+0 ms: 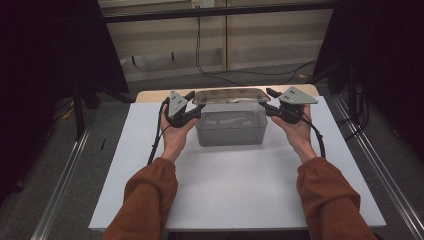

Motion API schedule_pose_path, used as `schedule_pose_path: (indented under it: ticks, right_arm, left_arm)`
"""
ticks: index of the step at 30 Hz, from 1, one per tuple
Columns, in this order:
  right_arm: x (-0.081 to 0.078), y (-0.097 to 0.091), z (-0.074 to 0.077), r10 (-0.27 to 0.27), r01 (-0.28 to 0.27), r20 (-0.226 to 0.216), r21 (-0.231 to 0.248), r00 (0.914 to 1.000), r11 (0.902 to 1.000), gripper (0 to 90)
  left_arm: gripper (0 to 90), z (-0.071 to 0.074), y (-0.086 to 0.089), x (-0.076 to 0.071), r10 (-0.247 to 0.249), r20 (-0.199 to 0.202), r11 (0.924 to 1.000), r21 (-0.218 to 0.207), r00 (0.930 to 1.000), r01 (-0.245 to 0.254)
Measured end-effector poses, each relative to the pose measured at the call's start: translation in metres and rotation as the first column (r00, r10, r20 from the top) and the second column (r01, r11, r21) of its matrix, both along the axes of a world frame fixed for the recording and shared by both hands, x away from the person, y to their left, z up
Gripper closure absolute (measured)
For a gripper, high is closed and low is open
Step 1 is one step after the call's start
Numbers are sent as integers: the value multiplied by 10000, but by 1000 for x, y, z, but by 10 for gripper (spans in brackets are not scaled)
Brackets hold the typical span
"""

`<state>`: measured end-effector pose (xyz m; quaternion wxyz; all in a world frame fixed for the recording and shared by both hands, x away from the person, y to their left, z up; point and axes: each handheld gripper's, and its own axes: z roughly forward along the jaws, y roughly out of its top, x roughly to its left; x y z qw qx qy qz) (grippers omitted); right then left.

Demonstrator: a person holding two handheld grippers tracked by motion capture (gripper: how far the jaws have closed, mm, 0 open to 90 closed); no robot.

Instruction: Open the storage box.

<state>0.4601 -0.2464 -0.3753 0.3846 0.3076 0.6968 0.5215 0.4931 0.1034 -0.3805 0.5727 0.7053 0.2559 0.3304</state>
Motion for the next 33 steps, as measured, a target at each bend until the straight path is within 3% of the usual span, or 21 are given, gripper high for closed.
schedule_pose_path:
  ticks: [12,20,24,33]
  right_arm:
    - [16,4,0,134,-135,-110,-4,9998,9999,554]
    - [20,7,-3,268,-267,-88,117,9996,9996,550]
    - [23,7,2,271,-269,-141,118,9995,9996,552]
    - [28,6,4,250,-246,-116,355,9996,9991,552]
  left_arm:
    - [494,3,3,5,-37,-101,10000,-82,9999,36]
    - [469,2,6,12,224,-170,9997,73,9996,-223]
    - [450,4,6,16,358,-96,9994,-30,9993,-358]
    - [461,8,7,21,388,96,9989,264,9992,-391]
